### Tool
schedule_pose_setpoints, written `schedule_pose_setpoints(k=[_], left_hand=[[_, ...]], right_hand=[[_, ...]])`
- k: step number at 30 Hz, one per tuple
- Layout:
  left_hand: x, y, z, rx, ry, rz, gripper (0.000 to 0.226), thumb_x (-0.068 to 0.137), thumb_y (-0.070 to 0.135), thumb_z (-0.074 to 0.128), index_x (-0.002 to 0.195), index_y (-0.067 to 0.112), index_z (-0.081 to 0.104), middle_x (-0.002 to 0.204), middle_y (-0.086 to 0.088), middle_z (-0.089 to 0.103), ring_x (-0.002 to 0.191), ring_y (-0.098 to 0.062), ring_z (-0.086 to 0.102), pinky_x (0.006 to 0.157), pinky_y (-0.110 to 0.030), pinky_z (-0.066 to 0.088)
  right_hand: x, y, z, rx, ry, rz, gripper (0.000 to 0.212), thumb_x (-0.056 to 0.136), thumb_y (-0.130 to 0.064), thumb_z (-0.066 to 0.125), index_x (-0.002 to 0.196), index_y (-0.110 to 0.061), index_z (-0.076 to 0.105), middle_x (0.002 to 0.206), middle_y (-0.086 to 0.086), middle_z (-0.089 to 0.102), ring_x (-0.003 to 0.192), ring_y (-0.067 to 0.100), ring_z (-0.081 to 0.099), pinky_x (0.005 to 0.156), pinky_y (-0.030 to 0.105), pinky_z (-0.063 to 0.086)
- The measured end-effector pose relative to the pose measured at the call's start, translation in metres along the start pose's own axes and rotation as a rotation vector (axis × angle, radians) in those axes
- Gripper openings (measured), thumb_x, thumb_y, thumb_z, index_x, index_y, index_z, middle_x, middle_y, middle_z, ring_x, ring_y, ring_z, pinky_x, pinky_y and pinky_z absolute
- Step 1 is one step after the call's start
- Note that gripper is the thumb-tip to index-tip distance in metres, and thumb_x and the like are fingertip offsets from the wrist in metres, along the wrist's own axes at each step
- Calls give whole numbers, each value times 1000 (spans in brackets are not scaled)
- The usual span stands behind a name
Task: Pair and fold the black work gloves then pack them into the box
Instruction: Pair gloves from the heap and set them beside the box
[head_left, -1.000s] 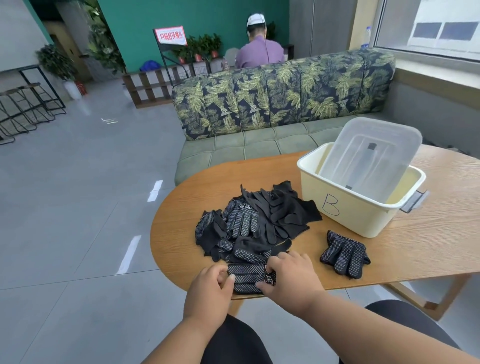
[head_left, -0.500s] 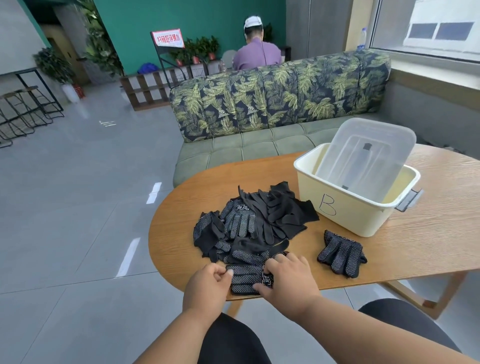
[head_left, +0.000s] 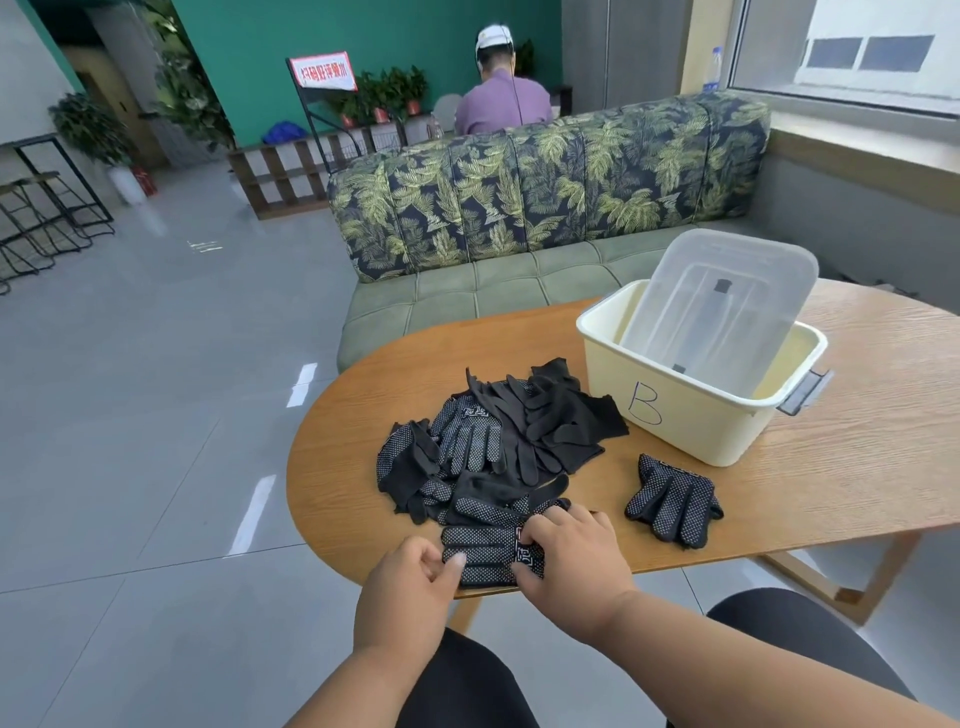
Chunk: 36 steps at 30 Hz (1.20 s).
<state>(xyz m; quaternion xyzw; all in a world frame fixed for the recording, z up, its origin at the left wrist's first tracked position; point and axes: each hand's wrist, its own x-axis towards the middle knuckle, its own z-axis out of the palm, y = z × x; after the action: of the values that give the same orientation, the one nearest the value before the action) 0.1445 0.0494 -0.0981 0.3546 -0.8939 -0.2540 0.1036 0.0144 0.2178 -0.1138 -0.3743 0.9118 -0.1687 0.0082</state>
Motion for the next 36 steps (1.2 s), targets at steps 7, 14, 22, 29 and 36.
schedule_pose_setpoints(k=[7,14,22,29,36], left_hand=[[-11,3,3,62,-81,50,28,86,60,68,100,36,65,97,19,52,95,-6,57,86,-28,52],[-5,8,3,2,-168,18,17,87,49,72,86,34,63,99,15,56,91,-3,57,86,-30,53],[-1,16,-7,-213,-300,-103,22,84,46,71,94,29,60,83,7,69,77,-15,68,76,-36,54],[-1,16,-7,-280,-306,-106,20,93,34,68,111,38,59,75,7,68,75,-13,70,82,-35,57],[-1,15,-10,-329,-368,-98,27,82,26,76,103,42,67,97,3,74,79,-11,68,83,-40,58]], right_hand=[[1,3,9,49,83,18,35,74,-64,53,95,-38,66,92,-16,61,95,20,60,85,39,44],[1,2,4,39,29,29,45,76,-68,45,103,-39,65,100,-16,62,104,20,57,92,39,41],[1,-1,3,16,17,30,39,78,-63,52,104,-38,65,102,-14,63,105,21,57,92,40,41],[1,-3,-7,23,-47,39,42,82,-63,54,114,-38,61,113,-16,61,114,19,52,97,38,36],[1,-4,-5,4,-23,28,45,82,-68,54,112,-36,62,109,-13,63,111,20,53,95,39,37]])
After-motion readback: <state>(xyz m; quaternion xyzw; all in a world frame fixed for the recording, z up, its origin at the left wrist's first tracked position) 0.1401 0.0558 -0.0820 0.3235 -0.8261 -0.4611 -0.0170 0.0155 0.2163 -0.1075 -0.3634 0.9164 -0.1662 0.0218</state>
